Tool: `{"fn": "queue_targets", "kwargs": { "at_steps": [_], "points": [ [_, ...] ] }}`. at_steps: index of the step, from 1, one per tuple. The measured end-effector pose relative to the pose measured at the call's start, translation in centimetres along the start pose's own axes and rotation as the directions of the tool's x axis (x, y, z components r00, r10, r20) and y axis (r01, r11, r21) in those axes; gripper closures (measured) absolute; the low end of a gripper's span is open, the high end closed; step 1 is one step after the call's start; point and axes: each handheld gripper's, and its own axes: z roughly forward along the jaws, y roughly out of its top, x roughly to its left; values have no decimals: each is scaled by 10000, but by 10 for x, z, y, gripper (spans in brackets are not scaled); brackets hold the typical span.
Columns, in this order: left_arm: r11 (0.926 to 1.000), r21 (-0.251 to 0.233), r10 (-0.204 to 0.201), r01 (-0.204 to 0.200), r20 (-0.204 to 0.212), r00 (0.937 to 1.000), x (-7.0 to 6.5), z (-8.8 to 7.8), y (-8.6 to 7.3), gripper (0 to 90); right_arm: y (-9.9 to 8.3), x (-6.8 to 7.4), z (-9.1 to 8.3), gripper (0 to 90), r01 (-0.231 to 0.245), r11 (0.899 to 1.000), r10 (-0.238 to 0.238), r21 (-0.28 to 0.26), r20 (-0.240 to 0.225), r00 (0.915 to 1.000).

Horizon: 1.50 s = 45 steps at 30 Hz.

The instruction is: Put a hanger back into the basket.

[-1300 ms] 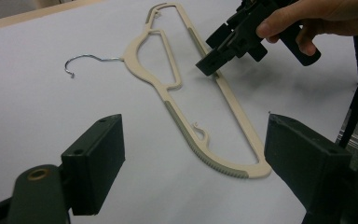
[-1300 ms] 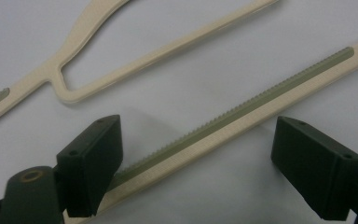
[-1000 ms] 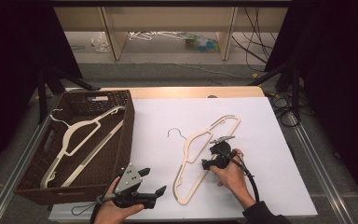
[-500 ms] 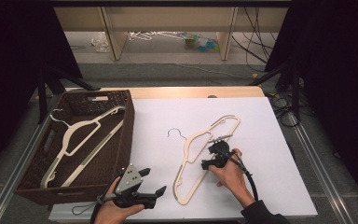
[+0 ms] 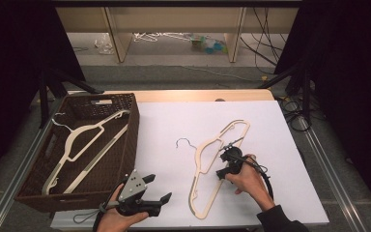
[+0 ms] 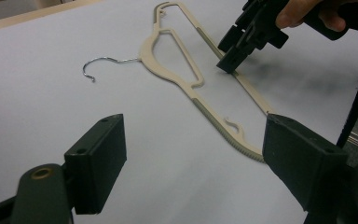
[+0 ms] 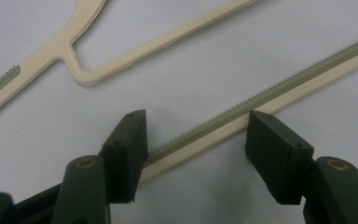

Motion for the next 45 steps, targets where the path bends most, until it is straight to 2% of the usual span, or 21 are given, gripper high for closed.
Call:
{"fn": "queue_targets", "kwargs": {
  "at_steps": [2, 4, 7, 8, 15, 16, 17, 18, 19, 20, 24, 25, 26, 27, 28, 30, 32, 41, 42, 44, 45],
  "points": [
    [10000, 39, -45, 45, -1, 10000, 0, 0, 0, 216, -3, -3, -3, 443, 20, 9999, -21, 148, 77, 10000],
    [10000, 86, 45, -45, -44, 10000, 0, 0, 0, 217, -6, -3, -7, 440, -153, 9980, 145, 609, 133, 9998],
    [9999, 100, 76, -76, -9, 10000, -1, 1, 0, 218, -11, -5, -10, 355, -274, 9957, 272, 886, 45, 9996],
    [9998, 121, 132, -132, 20, 9999, -1, 1, 0, 218, -11, -4, -11, 340, -525, 9915, 536, 1190, -61, 9985],
    [9996, 227, 187, -188, 58, 9998, -1, 1, 0, 220, -13, -6, -12, 332, -301, 9907, 340, 1328, -270, 9991],
    [9996, 207, 194, -196, 110, 9998, -1, 1, 0, 220, -13, -6, -12, 315, -260, 9896, 306, 1413, -306, 9991],
    [9998, 156, 124, -126, 123, 9998, -2, 2, 0, 221, -13, -4, -11, 298, -381, 9885, 387, 1465, -14, 9992],
    [9999, 114, 126, -127, 132, 9998, -2, 2, 0, 221, -13, -2, -11, 251, -581, 9873, 602, 1481, -98, 9981],
    [9998, 117, 139, -141, 129, 9998, -2, 2, 0, 221, -14, -5, -9, 189, -225, 9908, 270, 1335, -325, 9991],
    [9994, 253, 253, -254, 47, 9997, -2, 2, 0, 221, -15, -4, -6, 182, -471, 9926, 519, 1123, -402, 9978],
    [9996, 206, 205, -206, 63, 9998, -2, 2, -1, 223, -13, -1, -7, 247, 69, 9874, -38, 1578, -201, 9998],
    [9997, 159, 192, -193, 70, 9998, -3, 2, -1, 223, -14, -2, -6, 270, 128, 9919, -107, 1266, -176, 9998],
    [9997, 149, 166, -168, 124, 9998, -2, 2, -1, 224, -15, -2, -8, 283, 32, 9907, -23, 1358, -68, 10000],
    [9999, 112, 112, -114, 112, 9999, -3, 2, -1, 225, -15, -5, -7, 292, 415, 9922, -414, 1176, -27, 9991],
    [9994, 206, 268, -269, 56, 9996, -2, 2, -1, 225, -15, -5, -8, 298, 459, 9907, -463, 1280, 0, 9989],
    [9996, 224, 182, -184, 70, 9998, -2, 2, -1, 225, -15, -3, -7, 304, 390, 9901, -398, 1345, 34, 9992],
    [9995, 239, 200, -202, 87, 9998, -2, 2, -1, 226, -15, -6, -8, 317, 612, 9904, -608, 1240, -74, 9981],
    [9995, 246, 213, -215, 69, 9997, -2, 2, -2, 230, -19, -18, -12, 471, 806, 9923, -770, 944, -412, 9962],
    [9995, 238, 221, -223, 84, 9997, -2, 2, -2, 230, -19, -17, -12, 487, 609, 9937, -573, 940, -404, 9975],
    [9995, 236, 206, -208, 77, 9998, -2, 2, -2, 230, -20, -20, -13, 513, 943, 9918, -908, 867, -437, 9949],
    [9995, 229, 218, -219, 75, 9997, -2, 2, -2, 231, -20, -19, -13, 525, 776, 9930, -738, 894, -454, 9962]
  ]
}}
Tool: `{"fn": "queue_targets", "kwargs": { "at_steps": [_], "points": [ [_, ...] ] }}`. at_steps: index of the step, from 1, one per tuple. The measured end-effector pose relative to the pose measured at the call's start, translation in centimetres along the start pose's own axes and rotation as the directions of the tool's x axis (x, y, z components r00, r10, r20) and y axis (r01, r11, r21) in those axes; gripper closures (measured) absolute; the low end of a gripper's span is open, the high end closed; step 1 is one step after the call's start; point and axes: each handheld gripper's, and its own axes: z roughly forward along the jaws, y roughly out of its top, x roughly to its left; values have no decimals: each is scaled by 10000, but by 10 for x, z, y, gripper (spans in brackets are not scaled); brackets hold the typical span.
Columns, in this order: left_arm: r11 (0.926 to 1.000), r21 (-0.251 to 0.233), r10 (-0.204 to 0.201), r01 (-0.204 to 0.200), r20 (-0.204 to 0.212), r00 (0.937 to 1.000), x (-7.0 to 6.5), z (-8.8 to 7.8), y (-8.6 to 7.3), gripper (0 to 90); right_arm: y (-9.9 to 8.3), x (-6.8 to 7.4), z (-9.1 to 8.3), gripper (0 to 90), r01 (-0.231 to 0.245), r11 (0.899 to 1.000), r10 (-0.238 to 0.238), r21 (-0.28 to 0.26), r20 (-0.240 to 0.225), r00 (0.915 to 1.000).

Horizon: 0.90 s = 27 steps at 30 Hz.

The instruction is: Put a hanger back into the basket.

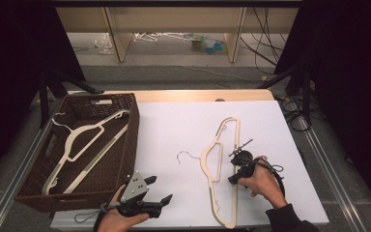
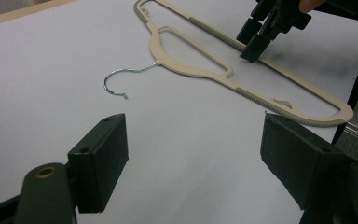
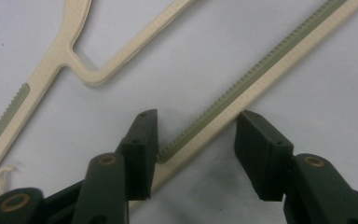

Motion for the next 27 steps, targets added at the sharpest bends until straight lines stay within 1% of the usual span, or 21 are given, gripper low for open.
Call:
{"fn": "queue_targets", "kwargs": {
  "at_steps": [2, 3, 4, 6, 7, 8, 9, 11, 12, 15, 17, 18, 20, 21, 22, 23, 25, 27],
  "points": [
    [10000, -1, 34, -34, 0, 10000, 0, 0, 0, 231, -1, -3, 0, 552, 397, 9991, -395, -171, 139, 9991],
    [10000, -2, 38, -38, 0, 10000, 0, 0, 0, 231, -1, -4, 0, 563, 512, 9985, -510, -180, 108, 9986],
    [10000, 4, 47, -47, 4, 10000, 0, 0, 0, 232, -1, -3, -1, 572, 363, 9993, -363, -132, 39, 9993],
    [10000, -1, 51, -51, -14, 10000, 1, 0, 0, 232, -2, -5, -2, 589, 580, 9982, -580, -139, -54, 9983],
    [10000, -5, 28, -28, -33, 10000, 1, -1, 0, 233, -3, -5, -2, 599, 576, 9982, -577, -173, -74, 9983],
    [10000, -14, 23, -23, -34, 10000, 1, -1, 0, 233, -4, -6, -2, 611, 590, 9977, -592, -327, -62, 9982],
    [10000, -34, -27, 26, -33, 10000, 1, -1, 0, 233, -4, -7, -1, 623, 715, 9965, -719, -429, -76, 9974],
    [10000, -24, 31, -31, -64, 10000, 2, -1, 1, 234, -4, -9, -2, 645, 789, 9962, -793, -359, -119, 9968],
    [10000, -59, -52, 51, -66, 10000, 2, 0, 0, 234, -5, -8, -3, 653, 807, 9961, -812, -360, -109, 9966],
    [10000, -37, -3, 3, -59, 10000, 2, -1, 1, 234, -5, -7, -3, 674, 956, 9947, -961, -372, -113, 9953],
    [10000, -22, 7, -7, -58, 10000, 2, -1, 1, 234, -6, -7, -3, 691, 1323, 9901, -1331, -475, -132, 9910],
    [10000, -26, -5, 5, -62, 10000, 2, 0, 1, 235, -6, -5, -3, 698, 1502, 9873, -1515, -512, -233, 9882],
    [10000, -3, 21, -21, -77, 10000, 3, 0, 0, 234, -5, 0, -2, 723, 1881, 9803, -1915, -610, -563, 9799],
    [10000, -16, -54, 54, -86, 9999, 2, 0, 0, 235, -4, 2, -2, 742, 2051, 9767, -2084, -631, -526, 9766],
    [10000, -20, -15, 15, -81, 10000, 2, 0, 1, 235, -2, 4, -1, 756, 2184, 9739, -2213, -616, -463, 9741],
    [10000, -57, 12, -12, -63, 10000, 2, 0, 1, 235, -1, 5, -1, 766, 2383, 9693, -2414, -610, -500, 9691],
    [10000, -3, 25, -25, -59, 10000, 2, 0, 0, 235, 1, 7, 0, 784, 2414, 9676, -2469, -734, -782, 9659],
    [10000, -15, 20, -20, -62, 10000, 2, 0, 0, 235, 4, 11, 1, 788, 2738, 9594, -2782, -676, -658, 9583]
  ]
}}
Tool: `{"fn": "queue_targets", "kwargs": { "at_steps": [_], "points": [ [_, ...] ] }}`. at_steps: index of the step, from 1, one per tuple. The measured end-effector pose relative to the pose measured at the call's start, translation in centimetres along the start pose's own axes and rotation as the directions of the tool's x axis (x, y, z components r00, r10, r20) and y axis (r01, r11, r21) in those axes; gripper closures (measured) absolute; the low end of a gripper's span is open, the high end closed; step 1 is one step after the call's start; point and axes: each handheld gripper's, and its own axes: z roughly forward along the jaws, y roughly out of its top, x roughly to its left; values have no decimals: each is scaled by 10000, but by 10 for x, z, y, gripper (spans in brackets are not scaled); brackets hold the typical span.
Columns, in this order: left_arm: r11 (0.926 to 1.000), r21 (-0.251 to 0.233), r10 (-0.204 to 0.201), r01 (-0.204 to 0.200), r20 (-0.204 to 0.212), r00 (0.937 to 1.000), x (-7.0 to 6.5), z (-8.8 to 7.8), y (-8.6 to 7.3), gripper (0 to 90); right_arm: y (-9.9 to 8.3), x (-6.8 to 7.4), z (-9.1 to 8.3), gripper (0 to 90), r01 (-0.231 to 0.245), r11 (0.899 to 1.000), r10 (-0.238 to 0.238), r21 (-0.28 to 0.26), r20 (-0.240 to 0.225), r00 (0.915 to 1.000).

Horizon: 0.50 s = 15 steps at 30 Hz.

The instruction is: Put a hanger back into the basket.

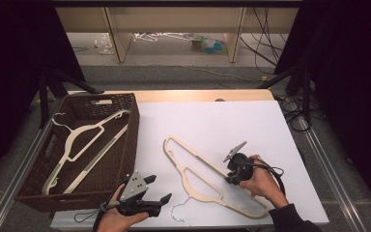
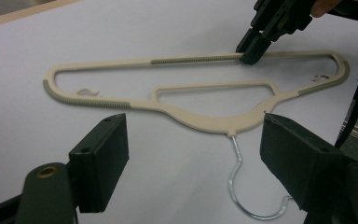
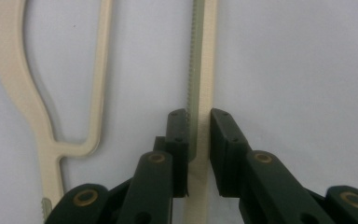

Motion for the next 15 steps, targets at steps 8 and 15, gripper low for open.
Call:
{"fn": "queue_targets", "kwargs": {
  "at_steps": [8, 15],
  "points": [
    [10000, -17, 22, -22, 35, 10000, 1, 1, 0, 236, 7, 0, 2, 789, 373, 9993, -373, -48, -40, 9993],
    [10000, -10, 43, -43, 27, 10000, 1, 0, 0, 236, 7, -2, 3, 779, 330, 9994, -331, -142, -110, 9994]
  ]
}}
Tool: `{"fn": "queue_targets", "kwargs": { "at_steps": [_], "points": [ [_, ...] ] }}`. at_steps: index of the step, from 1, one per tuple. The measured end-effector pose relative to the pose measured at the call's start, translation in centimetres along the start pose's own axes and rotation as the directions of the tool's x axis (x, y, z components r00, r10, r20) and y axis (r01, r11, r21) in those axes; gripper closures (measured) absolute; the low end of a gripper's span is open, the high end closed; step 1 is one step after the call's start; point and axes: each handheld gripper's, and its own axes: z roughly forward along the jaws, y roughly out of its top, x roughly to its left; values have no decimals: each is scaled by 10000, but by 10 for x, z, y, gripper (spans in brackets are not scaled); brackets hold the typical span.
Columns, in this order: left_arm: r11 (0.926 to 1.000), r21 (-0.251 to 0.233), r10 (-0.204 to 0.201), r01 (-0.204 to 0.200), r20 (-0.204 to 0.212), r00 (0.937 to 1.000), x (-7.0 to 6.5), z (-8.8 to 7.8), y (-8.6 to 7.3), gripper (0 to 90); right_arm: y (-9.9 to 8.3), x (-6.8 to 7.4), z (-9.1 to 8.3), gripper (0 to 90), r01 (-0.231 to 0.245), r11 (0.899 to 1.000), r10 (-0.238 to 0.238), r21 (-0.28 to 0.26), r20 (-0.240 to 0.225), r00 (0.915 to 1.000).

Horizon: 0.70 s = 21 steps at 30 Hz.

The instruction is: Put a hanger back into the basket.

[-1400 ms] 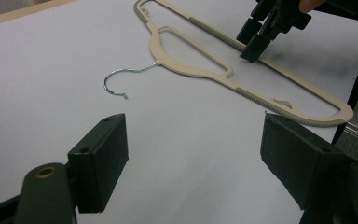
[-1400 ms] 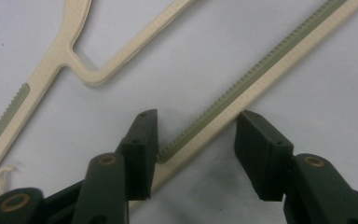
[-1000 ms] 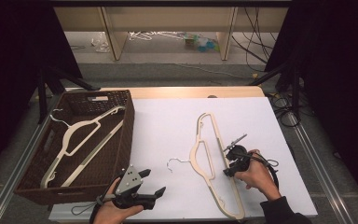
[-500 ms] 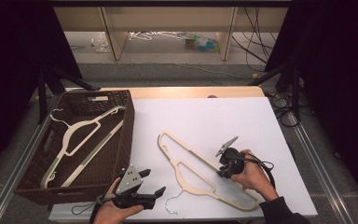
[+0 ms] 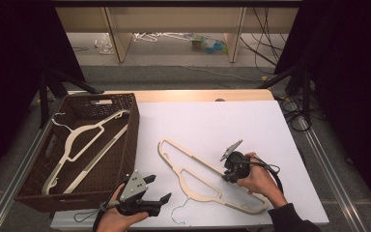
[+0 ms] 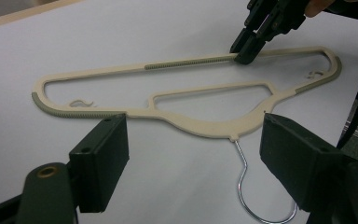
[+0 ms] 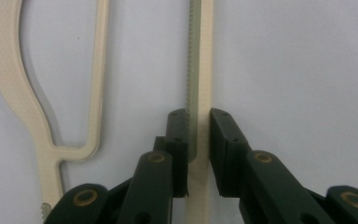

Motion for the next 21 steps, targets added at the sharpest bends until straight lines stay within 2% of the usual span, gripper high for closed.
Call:
{"fn": "queue_targets", "kwargs": {
  "at_steps": [1, 5, 7, 10, 12, 14, 16, 21],
  "points": [
    [10000, 2, 0, 0, -17, 10000, 0, 0, 0, 236, 0, 0, 0, 769, 0, 10000, 0, -39, -11, 10000],
    [10000, -48, -51, 51, -48, 10000, -1, 0, 0, 236, -1, 2, -6, 637, -249, 9984, 262, -510, 250, 9993],
    [10000, -55, -33, 33, 0, 10000, 0, -1, 1, 236, -3, 6, -14, 604, -238, 9972, 246, -710, 101, 9996],
    [10000, -51, -47, 47, 17, 10000, 0, -2, 1, 236, -9, 18, -24, 547, -199, 9972, 187, -723, -172, 9997],
    [10000, -43, -22, 22, -37, 10000, 0, -2, 1, 236, -14, 28, -29, 516, -5, 9961, -22, -879, -305, 9995],
    [10000, -69, -69, 69, -63, 10000, 0, -3, 1, 236, -19, 37, -31, 503, 1, 9966, -39, -824, -460, 9989],
    [10000, -60, -39, 38, -67, 10000, 0, -3, 1, 236, -25, 45, -32, 498, 199, 9963, -242, -834, -509, 9984],
    [10000, -61, 63, -64, -90, 9999, 1, -3, 1, 235, -34, 59, -28, 512, 586, 9977, -606, -349, -606, 9963]
  ]
}}
